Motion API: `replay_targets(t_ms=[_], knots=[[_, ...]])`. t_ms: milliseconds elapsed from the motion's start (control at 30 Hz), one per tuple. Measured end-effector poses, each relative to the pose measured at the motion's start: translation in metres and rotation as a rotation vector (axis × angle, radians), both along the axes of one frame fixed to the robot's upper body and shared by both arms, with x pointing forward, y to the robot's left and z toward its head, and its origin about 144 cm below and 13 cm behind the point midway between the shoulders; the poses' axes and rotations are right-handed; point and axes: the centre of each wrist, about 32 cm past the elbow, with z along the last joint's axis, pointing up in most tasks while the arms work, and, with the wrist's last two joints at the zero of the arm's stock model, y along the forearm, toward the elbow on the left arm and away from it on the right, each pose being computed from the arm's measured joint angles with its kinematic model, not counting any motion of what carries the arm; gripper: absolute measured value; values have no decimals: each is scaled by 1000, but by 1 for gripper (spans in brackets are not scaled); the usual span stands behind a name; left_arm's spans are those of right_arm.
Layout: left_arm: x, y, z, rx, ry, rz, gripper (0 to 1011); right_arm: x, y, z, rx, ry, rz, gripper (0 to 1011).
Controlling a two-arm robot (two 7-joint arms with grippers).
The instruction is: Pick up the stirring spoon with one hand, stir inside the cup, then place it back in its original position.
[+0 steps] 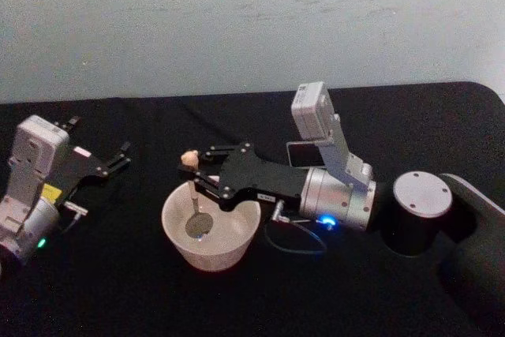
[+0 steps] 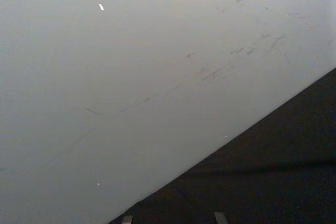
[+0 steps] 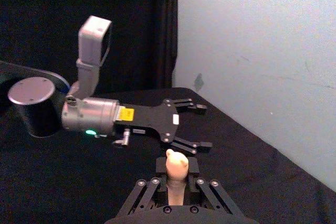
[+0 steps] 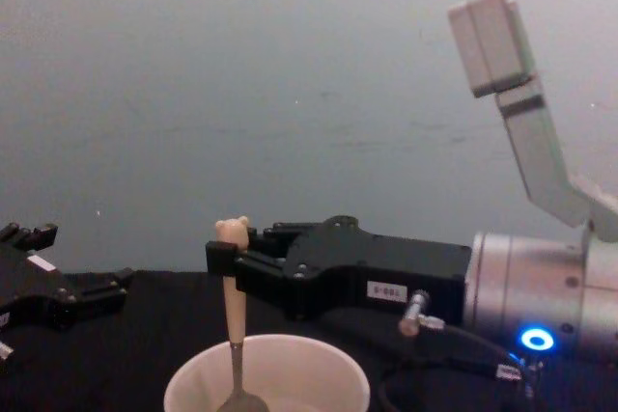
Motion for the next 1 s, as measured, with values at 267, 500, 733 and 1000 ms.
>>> replay_targets(t_ms=[267,500,733,1000], knots=[[0,0,0,0,0,0,1001,11,1,-3,-16,-5,-35,215],[0,0,0,0,0,0,1001,12,-5,-4,-20,-1,-59,215],[0,0,0,0,0,0,1001,10,-17,-4,-24,3,-81,214],[0,0,0,0,0,0,1001,0,-30,-2,-10,6,-77,214]])
